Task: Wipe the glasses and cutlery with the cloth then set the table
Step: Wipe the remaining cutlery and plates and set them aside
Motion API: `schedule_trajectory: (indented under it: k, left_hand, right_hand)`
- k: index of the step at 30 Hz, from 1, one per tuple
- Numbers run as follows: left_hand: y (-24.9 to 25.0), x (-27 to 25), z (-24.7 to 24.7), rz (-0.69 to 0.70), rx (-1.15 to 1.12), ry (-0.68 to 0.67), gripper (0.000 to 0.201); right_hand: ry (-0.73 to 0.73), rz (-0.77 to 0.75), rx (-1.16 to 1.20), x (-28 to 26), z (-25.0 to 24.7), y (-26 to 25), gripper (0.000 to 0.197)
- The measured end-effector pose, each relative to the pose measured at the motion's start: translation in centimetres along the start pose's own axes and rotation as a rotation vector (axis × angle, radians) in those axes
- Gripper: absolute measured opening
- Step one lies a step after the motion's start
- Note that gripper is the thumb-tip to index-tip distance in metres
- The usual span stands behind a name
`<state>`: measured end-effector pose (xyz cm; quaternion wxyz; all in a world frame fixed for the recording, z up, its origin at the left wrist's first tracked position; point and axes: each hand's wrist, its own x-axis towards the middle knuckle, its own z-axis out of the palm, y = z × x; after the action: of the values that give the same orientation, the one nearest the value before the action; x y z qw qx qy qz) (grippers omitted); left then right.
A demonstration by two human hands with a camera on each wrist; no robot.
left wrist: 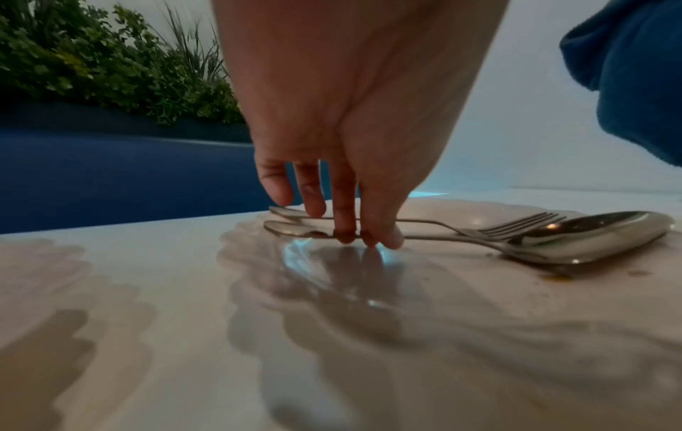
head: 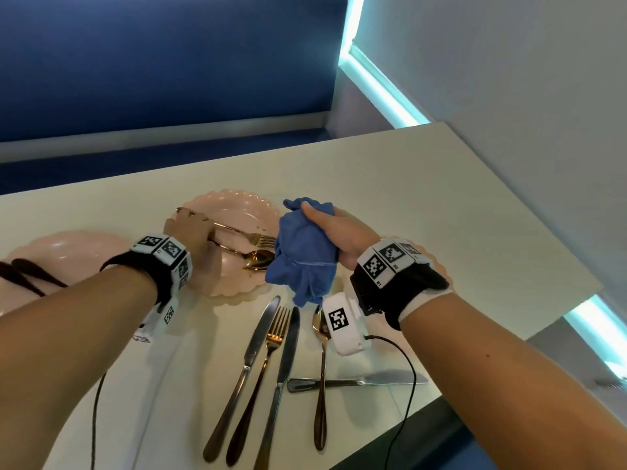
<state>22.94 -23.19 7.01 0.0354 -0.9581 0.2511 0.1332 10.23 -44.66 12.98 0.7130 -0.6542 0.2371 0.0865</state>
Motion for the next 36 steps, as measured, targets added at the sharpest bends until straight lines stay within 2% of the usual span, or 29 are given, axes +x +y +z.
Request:
schedule_trajectory:
  k: [3,5,8,11,16,19,22,25,28,31,33,35,36]
  left_hand:
    - [-0.4,-1.0,-0.6,0.072,0.114,-0.099,0.022]
    - [-1.1,-2.0,-0.8,0.099,0.071,-0.105,0.022]
    - [-2.1,-3.5,-0.6,0.090,-0.123,-0.167,0.009]
    - [-2.7,-4.9,-0.4,0.027,-0.402,-0.279,0.016]
    - [-2.3,-8.0,-0.3,-0.098,-0.747,-0.233,0.017]
    - [-0.1,-10.1,-0.7,-0.164,-0.979,-0.144,0.022]
    - [2.8,-12.2,-1.3,-0.148,-1.118,-0.078,0.024]
    - [4.6,-14.2,-1.7,-0.119,-1.202,-0.032,0.025]
    - [4.6,-15.8,-1.9,-0.112,-1.215,0.021,0.024]
    - [4.0,-16.6,-2.3,-0.121,-1.259,0.063,0.019]
    - [3.7,-17.3,-2.5,-0.134,-1.344,0.029,0.015]
    - [3.2,-18.2,-2.6,-0.158,-1.474,-0.120,0.013]
    - [3.1,-18.7,-2.7,-0.164,-1.539,-0.207,0.017]
  right_hand:
    - [-0.008,-0.003,0.016,0.1,-0.1,0.1,0.026]
    - [-0.018,0.002,0.024,-0.1,-0.1,0.3,0.020]
    - [-0.010,0.023,0.039,-0.2,0.0,0.9,0.020]
    - [-0.010,0.070,0.108,-0.5,0.8,1.5,0.024]
    - [-0.005,0.096,0.138,-1.2,3.0,2.8,0.046]
    - [0.088,0.015,0.043,-0.8,5.8,3.0,0.051]
    - [0.145,-0.139,-0.288,-0.3,9.1,3.1,0.066]
    - [0.316,-0.200,-0.399,0.6,9.6,2.2,0.053]
    - [0.303,-0.312,-0.520,1.6,9.2,1.4,0.032]
    - [0.355,-0.375,-0.480,1.2,10.0,0.7,0.032]
    - [0.327,-0.434,-0.478,0.5,10.3,-0.1,0.030]
    - [0.280,-0.486,-0.365,-0.3,10.4,-1.1,0.029]
    - [0.301,-0.515,-0.313,-0.6,10.3,-1.6,0.029]
